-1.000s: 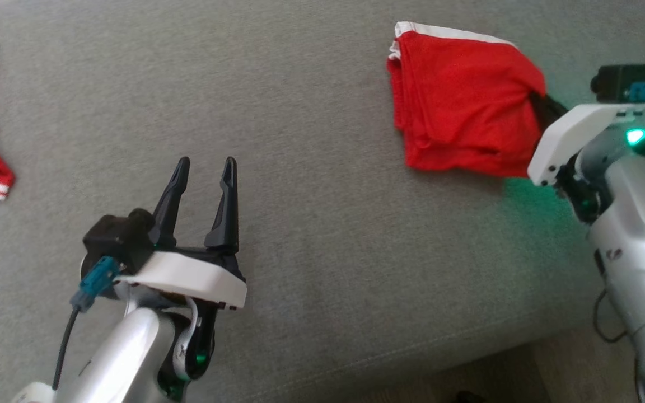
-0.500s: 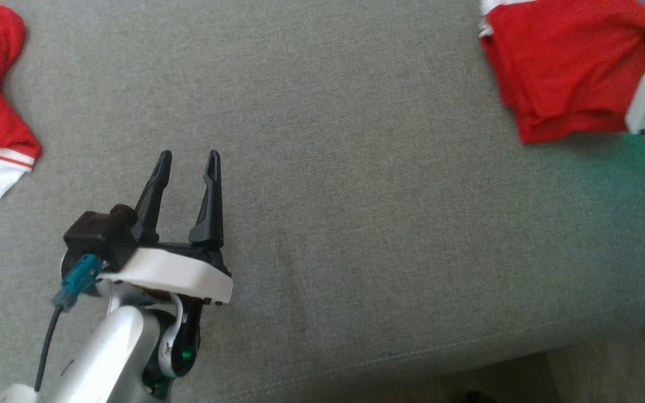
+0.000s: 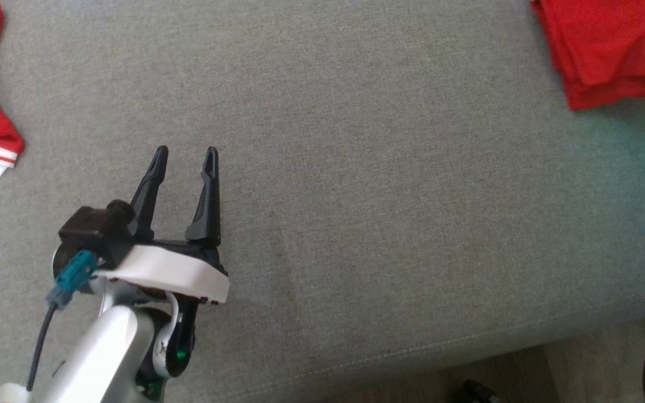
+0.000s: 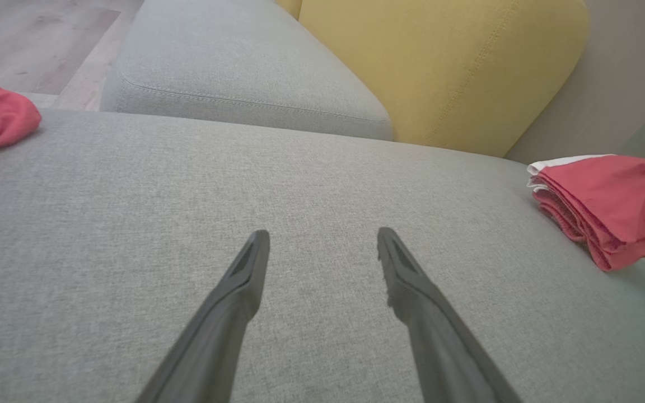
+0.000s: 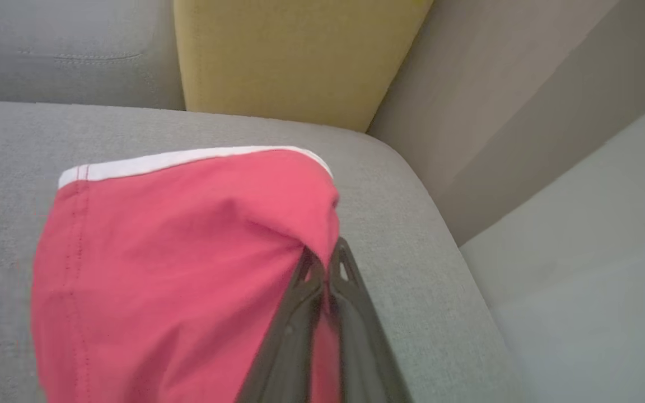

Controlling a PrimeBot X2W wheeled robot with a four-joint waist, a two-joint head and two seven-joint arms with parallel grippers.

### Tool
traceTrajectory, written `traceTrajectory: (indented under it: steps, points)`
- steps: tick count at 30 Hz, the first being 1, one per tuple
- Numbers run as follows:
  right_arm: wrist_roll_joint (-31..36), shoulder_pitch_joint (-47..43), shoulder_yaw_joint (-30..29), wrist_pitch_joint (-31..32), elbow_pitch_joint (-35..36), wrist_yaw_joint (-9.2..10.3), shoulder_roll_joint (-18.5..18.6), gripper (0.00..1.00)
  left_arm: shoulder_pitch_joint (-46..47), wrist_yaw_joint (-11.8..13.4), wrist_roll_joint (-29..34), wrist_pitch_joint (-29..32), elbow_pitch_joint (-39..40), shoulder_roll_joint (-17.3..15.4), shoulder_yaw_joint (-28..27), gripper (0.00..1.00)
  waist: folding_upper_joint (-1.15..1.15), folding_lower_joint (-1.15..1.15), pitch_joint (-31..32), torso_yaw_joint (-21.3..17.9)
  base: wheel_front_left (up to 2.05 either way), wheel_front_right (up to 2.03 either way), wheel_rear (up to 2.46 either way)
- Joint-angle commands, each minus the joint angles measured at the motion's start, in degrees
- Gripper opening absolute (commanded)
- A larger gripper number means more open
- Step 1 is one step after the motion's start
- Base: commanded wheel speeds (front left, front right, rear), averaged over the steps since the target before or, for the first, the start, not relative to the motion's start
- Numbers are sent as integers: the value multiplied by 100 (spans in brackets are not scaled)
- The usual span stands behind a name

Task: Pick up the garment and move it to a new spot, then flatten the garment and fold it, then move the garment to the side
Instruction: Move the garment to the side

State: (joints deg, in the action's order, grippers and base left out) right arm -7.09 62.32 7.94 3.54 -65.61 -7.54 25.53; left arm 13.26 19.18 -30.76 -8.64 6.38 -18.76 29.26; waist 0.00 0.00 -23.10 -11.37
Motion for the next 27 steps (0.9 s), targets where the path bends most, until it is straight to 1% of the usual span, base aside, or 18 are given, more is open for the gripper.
traceTrajectory:
  steps: [1, 7, 8, 9, 10, 11, 18, 22, 27]
  points:
    - [29, 159, 73, 4, 136, 5, 75, 0, 195, 31, 83, 8, 234, -148, -174, 100, 0, 0, -15, 10, 0, 0, 0]
    - [304, 204, 53, -81, 128, 5, 140, 0, 207, 48, 80, 17, 254, -161, -173, 100, 0, 0, -46, 28, 0, 0, 0]
    - [364, 203, 30, -101, 120, 5, 137, 10, 213, 50, 79, 18, 254, -158, -170, 100, 0, 0, -51, 34, 0, 0, 0]
    - [421, 195, 1, -120, 110, 5, 126, 34, 220, 50, 76, 16, 252, -152, -166, 100, 0, 0, -54, 41, 0, 0, 0]
    - [474, 185, -33, -144, 99, 5, 113, 85, 227, 48, 73, 14, 245, -146, -160, 100, 0, 0, -54, 49, 0, 0, 0]
    - [520, 176, -75, -183, 95, 5, 97, 100, 232, 46, 68, 8, 236, -135, -154, 100, 0, 0, -50, 59, 0, 0, 0]
    - [871, 98, -363, -376, 62, 5, -42, 100, 274, -3, 20, -58, 136, -34, -88, 100, 0, 0, 10, 189, 0, 0, 0]
    - [946, 43, -436, -509, 100, 5, -208, 100, 276, -23, -27, -144, 54, 33, -89, 100, 0, 0, 106, 300, 0, 0, 0]
    - [812, -89, -409, -764, 216, 5, -521, 100, 255, -54, -125, -285, -114, 119, -157, 100, 0, 0, 358, 479, 0, 0, 0]
